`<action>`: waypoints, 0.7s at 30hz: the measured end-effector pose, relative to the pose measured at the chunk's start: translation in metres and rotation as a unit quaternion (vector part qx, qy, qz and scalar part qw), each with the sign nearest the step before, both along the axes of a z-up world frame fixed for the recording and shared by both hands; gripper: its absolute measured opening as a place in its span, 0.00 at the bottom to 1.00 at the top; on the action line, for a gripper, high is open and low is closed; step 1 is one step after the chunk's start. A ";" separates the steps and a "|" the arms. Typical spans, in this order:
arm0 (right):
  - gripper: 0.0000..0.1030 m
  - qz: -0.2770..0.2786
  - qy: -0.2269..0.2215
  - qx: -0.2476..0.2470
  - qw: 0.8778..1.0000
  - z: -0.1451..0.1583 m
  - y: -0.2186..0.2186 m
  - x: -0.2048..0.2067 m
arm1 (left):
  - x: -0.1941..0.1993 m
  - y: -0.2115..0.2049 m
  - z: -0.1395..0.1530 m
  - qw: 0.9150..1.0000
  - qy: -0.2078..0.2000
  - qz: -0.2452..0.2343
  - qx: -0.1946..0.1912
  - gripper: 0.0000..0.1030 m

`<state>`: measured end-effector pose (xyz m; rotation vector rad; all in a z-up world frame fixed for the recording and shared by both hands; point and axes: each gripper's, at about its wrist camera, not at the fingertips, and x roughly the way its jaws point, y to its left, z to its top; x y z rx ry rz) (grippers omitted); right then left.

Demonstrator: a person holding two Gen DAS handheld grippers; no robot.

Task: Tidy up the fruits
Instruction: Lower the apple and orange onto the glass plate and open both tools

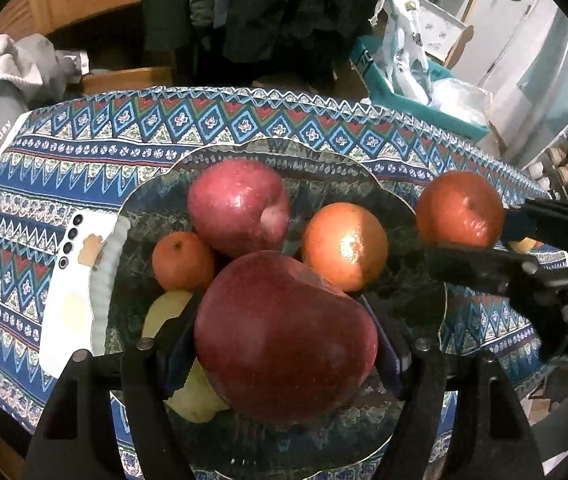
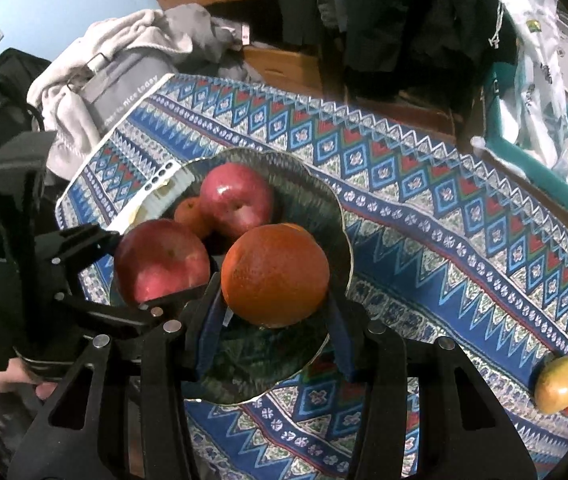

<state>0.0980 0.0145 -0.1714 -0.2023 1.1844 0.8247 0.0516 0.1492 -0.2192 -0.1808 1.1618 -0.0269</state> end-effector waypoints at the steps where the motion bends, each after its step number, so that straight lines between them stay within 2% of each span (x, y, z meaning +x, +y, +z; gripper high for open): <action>1: 0.46 0.001 0.001 -0.001 1.000 -0.002 -0.001 0.000 | 0.000 0.000 0.000 1.000 0.000 -0.001 0.002 0.74; 13: 0.46 0.000 0.018 0.000 1.000 -0.008 -0.002 0.000 | -0.004 -0.010 0.006 1.000 0.000 -0.021 0.003 0.74; 21: 0.46 0.012 0.030 -0.007 0.999 -0.015 0.001 -0.007 | -0.016 0.003 0.018 1.000 -0.001 -0.003 0.004 0.74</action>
